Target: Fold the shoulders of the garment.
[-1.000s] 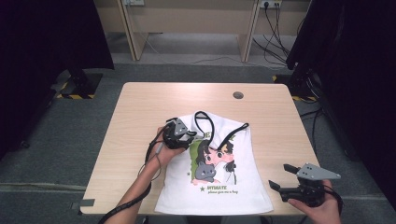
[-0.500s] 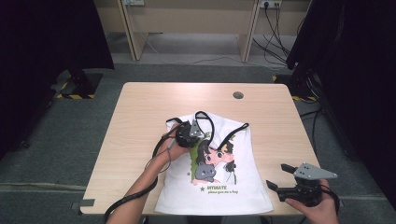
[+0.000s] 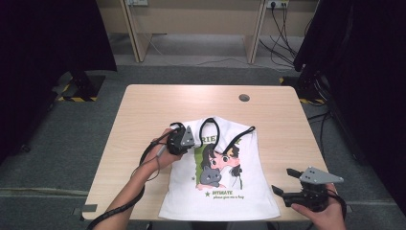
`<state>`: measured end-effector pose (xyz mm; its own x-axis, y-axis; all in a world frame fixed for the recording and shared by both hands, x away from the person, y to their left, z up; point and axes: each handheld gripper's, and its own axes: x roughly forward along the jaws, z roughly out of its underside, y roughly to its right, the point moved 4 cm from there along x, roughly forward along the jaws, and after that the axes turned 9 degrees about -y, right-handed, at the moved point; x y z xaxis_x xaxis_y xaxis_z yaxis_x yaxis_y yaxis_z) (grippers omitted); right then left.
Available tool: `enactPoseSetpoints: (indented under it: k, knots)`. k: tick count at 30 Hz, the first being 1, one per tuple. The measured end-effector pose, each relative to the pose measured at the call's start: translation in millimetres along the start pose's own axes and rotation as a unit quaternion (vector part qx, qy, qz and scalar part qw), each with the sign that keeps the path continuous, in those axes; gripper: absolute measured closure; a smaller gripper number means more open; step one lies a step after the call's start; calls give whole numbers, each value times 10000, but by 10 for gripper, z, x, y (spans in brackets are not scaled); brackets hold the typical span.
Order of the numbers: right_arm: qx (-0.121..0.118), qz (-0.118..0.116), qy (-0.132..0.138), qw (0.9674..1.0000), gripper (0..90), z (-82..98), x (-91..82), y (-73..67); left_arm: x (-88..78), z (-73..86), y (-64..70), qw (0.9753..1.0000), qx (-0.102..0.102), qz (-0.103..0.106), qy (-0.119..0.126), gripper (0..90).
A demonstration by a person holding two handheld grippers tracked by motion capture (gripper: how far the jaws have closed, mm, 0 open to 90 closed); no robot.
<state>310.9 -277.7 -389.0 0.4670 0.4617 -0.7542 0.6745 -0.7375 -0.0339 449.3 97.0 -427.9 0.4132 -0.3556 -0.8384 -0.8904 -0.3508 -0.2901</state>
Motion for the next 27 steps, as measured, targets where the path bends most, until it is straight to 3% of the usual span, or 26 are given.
enactPoseSetpoints:
  k: [5, 9, 13, 18, 24, 27]
  knots:
    - [-47, -26, -49, 10000, 160, -26, 37, -22, 50, 75, 187, 9998, 119, 130, -85, 744]
    - [-170, -51, -156, 9997, 161, -128, 118, -36, 72, 50, 211, 10000, -18, -57, 64, 592]
    - [-323, -86, -196, 9992, 170, -300, 227, -48, 107, 9, 220, 10000, 39, -50, 2, 554]
    - [-397, -169, -223, 9988, 173, -532, 439, -61, 169, -32, 241, 10000, 23, 36, -44, 568]
    - [-449, -207, -282, 9984, 173, -691, 621, -93, 190, -45, 258, 9999, -123, 44, 64, 709]
    - [-473, -231, -288, 9982, 176, -764, 697, -108, 166, -87, 257, 9987, -387, -29, 325, 714]
